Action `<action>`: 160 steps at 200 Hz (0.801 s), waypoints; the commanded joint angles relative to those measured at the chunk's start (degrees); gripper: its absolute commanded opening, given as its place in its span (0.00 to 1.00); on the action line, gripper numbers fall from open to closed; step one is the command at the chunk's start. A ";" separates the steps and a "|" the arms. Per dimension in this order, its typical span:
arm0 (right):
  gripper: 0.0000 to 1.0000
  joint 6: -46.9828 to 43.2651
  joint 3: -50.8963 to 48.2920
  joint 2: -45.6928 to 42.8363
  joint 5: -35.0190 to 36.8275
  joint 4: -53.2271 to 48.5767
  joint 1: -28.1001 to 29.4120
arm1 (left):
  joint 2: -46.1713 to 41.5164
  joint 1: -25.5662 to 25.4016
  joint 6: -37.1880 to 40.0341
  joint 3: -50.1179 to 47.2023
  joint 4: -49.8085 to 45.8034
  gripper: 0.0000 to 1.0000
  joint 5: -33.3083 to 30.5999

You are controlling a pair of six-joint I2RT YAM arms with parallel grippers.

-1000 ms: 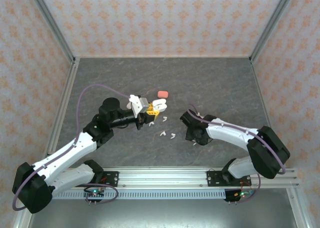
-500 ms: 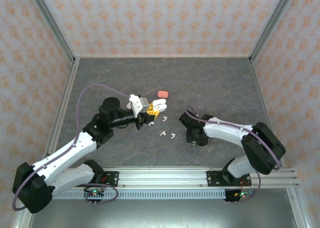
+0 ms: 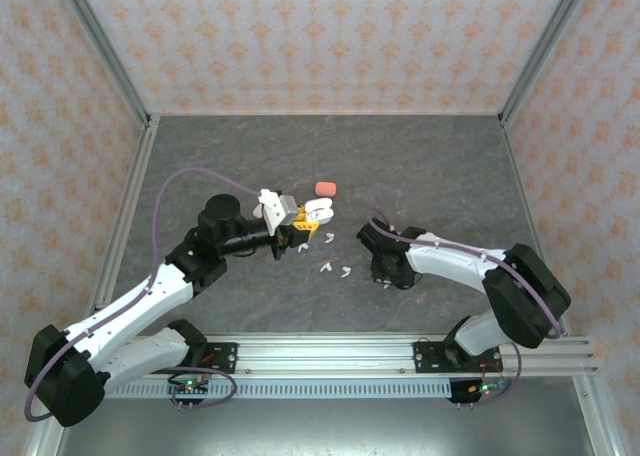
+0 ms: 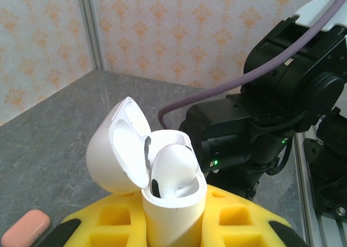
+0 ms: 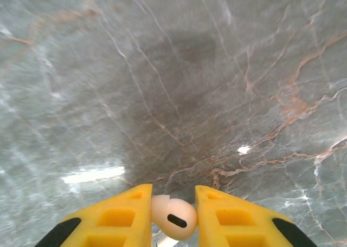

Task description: Insert the wireless bluetooth earbuds into the charging case

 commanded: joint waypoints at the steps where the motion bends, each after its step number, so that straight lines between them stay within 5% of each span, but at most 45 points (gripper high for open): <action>1: 0.21 -5.24 3.23 -5.45 3.83 1.01 0.01 | -0.29 0.40 0.53 1.62 1.29 0.00 -0.19; 65: 0.20 -16.87 11.51 -16.59 9.76 3.70 6.60 | 1.25 0.45 -3.85 1.66 4.52 0.00 -0.40; 160: 0.20 -30.48 27.47 -17.26 1.77 5.42 9.06 | 2.07 0.58 -5.16 3.24 5.07 0.00 -1.86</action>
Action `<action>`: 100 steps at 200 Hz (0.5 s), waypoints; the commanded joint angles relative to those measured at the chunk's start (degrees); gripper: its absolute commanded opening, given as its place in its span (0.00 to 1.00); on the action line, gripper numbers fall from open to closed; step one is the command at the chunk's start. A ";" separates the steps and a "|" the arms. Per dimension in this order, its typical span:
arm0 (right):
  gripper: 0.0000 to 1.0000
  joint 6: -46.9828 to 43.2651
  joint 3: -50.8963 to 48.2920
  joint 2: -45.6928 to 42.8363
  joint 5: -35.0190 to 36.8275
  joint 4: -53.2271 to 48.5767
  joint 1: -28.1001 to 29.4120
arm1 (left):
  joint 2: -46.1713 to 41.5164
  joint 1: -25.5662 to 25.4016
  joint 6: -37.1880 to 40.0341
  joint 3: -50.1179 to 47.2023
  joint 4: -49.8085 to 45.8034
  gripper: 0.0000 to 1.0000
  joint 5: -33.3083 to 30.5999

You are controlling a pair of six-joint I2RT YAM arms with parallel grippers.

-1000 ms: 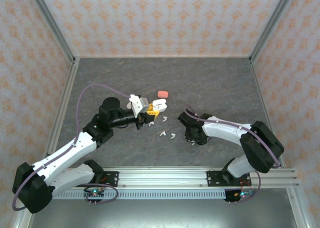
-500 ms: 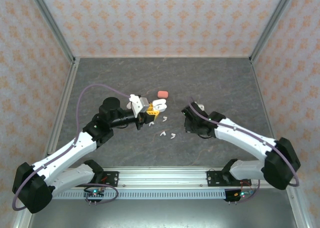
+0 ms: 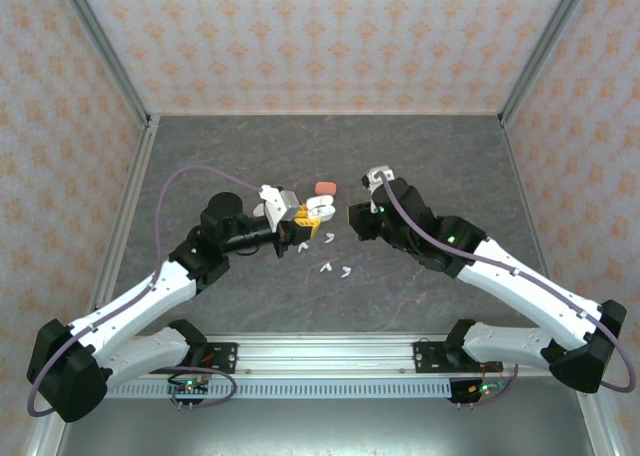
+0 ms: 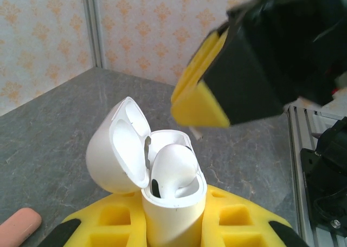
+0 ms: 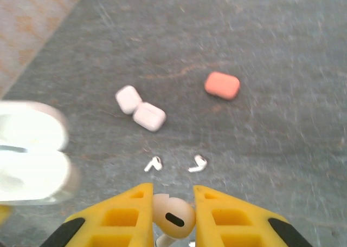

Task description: Insert the wireless bluetooth earbuds into the charging case

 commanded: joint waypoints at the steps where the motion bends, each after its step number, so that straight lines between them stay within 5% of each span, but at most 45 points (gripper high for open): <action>1: 0.20 -5.78 5.34 0.15 -1.93 0.27 0.34 | 0.31 0.58 -1.43 2.87 2.87 0.00 -1.40; 100: 0.20 -19.48 20.17 8.96 -3.43 -5.55 0.34 | 3.51 0.49 -0.68 5.71 2.83 0.00 -1.30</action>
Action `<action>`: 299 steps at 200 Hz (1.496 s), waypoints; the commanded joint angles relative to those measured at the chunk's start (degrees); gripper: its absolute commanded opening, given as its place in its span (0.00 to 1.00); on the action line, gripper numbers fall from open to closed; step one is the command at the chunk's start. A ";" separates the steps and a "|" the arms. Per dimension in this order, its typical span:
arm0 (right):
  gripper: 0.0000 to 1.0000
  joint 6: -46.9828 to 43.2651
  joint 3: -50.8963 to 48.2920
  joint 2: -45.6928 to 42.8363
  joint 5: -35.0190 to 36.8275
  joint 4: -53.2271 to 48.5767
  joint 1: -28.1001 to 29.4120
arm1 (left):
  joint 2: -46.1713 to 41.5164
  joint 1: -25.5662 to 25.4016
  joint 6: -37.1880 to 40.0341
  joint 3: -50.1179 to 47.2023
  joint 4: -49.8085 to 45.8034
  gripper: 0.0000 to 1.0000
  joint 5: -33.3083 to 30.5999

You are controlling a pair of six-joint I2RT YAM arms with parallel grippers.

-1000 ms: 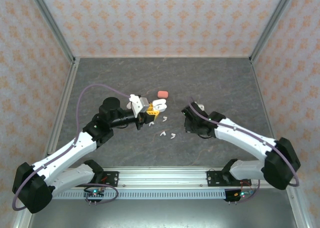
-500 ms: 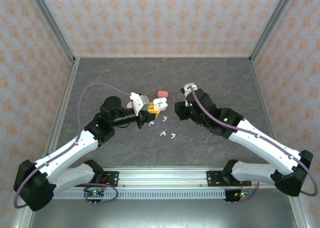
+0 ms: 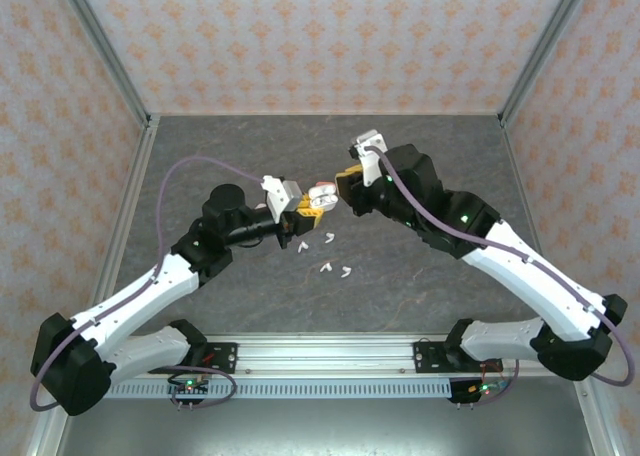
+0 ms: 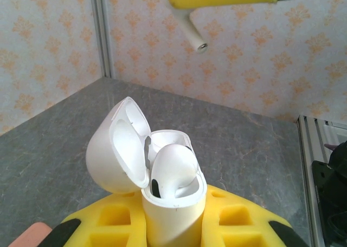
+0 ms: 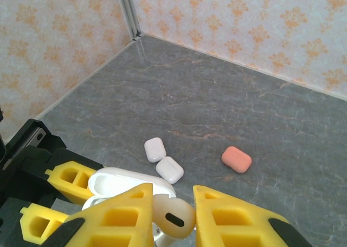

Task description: Insert the wireless bluetooth earbuds into the charging case

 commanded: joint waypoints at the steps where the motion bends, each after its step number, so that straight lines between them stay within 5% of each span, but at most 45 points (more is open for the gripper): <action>1: 0.20 -4.97 2.59 2.55 -0.79 -2.85 0.26 | 0.76 0.50 -0.91 1.67 2.96 0.00 -0.02; 299: 0.21 1.14 -10.64 -1.19 -11.22 3.53 -2.00 | -0.02 -0.01 -9.38 -0.42 10.86 0.00 -2.46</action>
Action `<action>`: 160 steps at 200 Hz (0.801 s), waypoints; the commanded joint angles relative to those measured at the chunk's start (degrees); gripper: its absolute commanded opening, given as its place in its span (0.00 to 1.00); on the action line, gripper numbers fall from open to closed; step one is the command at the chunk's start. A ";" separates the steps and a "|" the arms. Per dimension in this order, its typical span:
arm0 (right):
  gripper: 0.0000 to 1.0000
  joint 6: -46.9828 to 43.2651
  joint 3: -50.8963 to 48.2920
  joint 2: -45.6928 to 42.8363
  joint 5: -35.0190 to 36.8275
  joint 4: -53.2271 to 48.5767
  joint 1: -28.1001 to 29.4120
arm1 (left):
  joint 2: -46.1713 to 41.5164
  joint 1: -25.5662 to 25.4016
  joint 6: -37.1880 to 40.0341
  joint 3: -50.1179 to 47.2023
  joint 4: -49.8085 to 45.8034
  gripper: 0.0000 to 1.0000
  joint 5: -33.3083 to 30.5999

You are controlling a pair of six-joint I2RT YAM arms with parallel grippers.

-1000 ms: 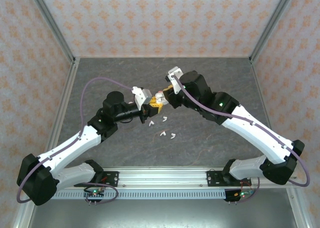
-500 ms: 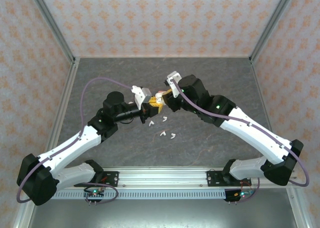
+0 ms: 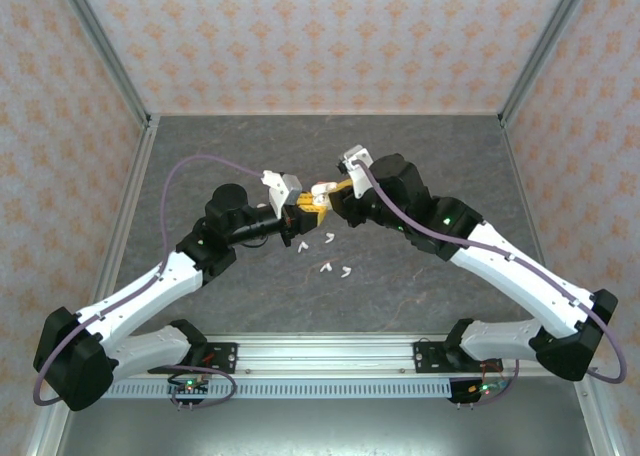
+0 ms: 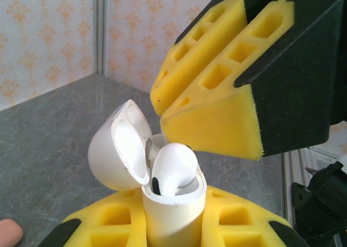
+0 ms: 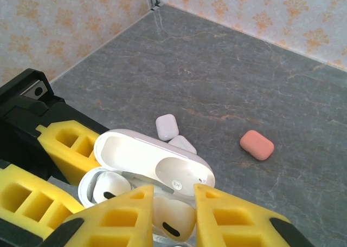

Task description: Insert the wireless bluetooth earbuds into the charging case

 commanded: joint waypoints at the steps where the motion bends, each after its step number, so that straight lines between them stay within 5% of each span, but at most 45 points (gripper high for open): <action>1: 0.21 2.45 -1.56 -0.58 -3.81 -1.81 -0.43 | -1.42 0.16 -0.27 0.01 6.93 0.00 -2.04; 74: 0.29 4.85 -1.28 -0.59 -7.68 -1.21 -2.51 | -1.18 0.16 -0.34 -0.38 7.75 0.00 -1.84; 160: 0.64 10.08 0.66 -5.18 -15.81 4.51 -5.93 | -1.07 0.08 -0.62 -1.41 9.86 0.00 -1.67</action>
